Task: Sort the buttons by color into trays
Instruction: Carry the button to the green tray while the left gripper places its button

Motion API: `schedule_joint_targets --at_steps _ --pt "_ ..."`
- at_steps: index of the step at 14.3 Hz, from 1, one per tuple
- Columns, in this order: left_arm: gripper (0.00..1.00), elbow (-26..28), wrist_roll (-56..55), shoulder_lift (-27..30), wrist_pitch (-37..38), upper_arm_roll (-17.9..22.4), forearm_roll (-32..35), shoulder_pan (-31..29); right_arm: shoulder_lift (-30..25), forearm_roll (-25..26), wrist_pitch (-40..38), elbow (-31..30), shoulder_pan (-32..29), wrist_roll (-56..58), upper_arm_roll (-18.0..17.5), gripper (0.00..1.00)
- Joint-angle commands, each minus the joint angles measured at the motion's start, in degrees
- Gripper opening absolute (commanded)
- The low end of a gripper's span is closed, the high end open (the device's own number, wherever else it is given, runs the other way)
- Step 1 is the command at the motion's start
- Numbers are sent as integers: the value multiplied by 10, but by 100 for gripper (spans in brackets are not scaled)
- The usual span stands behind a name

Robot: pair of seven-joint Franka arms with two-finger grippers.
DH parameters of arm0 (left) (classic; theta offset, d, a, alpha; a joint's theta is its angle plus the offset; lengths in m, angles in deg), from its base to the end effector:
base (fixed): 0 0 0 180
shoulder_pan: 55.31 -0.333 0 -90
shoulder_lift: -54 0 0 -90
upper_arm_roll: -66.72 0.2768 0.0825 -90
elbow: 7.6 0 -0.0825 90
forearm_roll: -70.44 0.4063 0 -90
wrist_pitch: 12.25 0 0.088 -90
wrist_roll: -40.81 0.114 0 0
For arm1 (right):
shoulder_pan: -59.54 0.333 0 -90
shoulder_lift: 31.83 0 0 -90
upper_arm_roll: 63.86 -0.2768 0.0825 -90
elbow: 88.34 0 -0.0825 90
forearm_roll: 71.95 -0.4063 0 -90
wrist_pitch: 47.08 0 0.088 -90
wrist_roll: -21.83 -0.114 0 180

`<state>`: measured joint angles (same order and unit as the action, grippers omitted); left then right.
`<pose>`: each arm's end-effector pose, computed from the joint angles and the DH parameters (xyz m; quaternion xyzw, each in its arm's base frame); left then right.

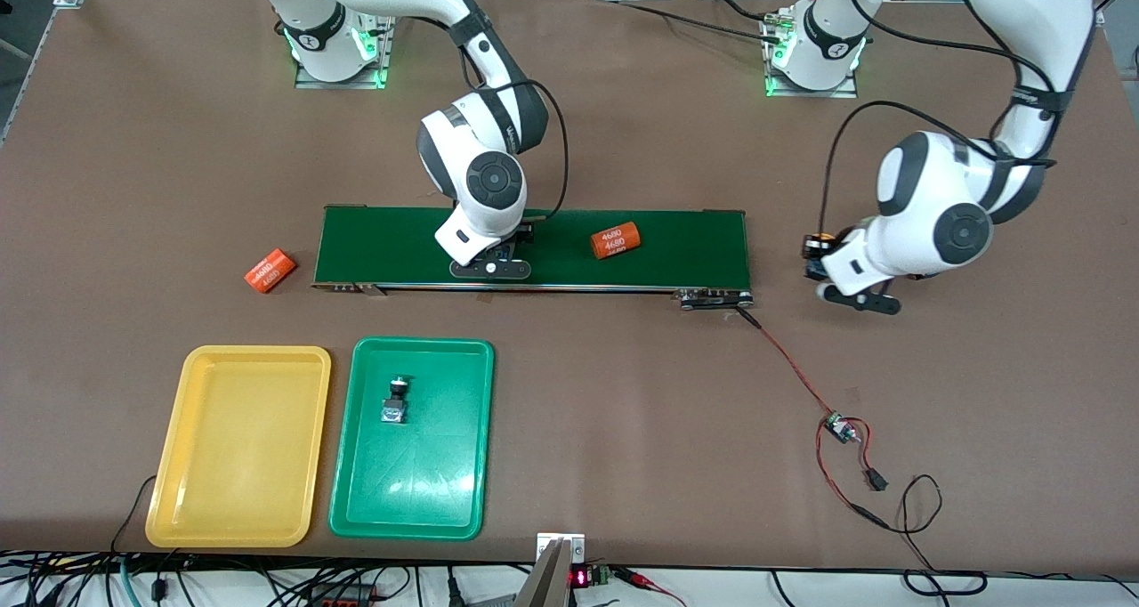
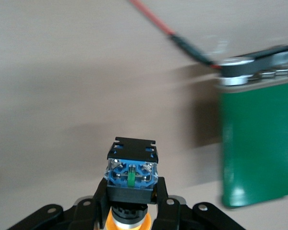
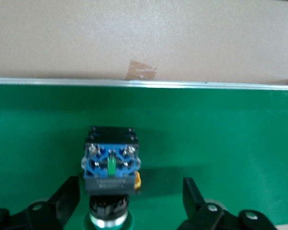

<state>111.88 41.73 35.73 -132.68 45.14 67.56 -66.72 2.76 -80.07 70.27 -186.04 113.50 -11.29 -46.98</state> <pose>0.5425 -0.1057 0.2025 0.9839 -0.0794 -0.1460 0.0665 0.5015 0.3985 0.1830 0.9929 0.0094 -0.0791 0.0879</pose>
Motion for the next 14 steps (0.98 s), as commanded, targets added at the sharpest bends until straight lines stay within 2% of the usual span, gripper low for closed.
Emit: schedule_joint_targets --at_steps 1,3,5,7,8,9,10,12,14 --pt "6 -14 -20 -2 5 -20 -27 22 -1 -2 9 -1 -4 -5 3 42" --pt "6 -19 -42 -8 -16 -48 -56 26 -1 -4 10 3 -22 -4 3 19" --pt "8 -19 -82 -20 -61 -56 -87 53 -2 -5 9 13 -33 0 2 9" --pt "10 -18 -129 -38 -106 -56 -93 79 -4 -4 5 26 -47 0 3 6" --pt "23 -18 -160 -42 -120 -56 -99 95 -5 -3 6 36 -56 1 3 5" --pt "68 -18 -180 -42 -123 -55 -104 107 -5 -2 9 44 -68 5 3 4" --pt "100 -17 -187 -34 -120 -55 -104 108 -1 2 9 58 -77 9 3 3" --pt "100 -12 -195 -6 -105 -53 -104 104 36 1 15 121 -109 31 3 3" --pt "100 -14 -196 22 -69 -28 -103 96 83 -1 19 191 -139 66 3 2"
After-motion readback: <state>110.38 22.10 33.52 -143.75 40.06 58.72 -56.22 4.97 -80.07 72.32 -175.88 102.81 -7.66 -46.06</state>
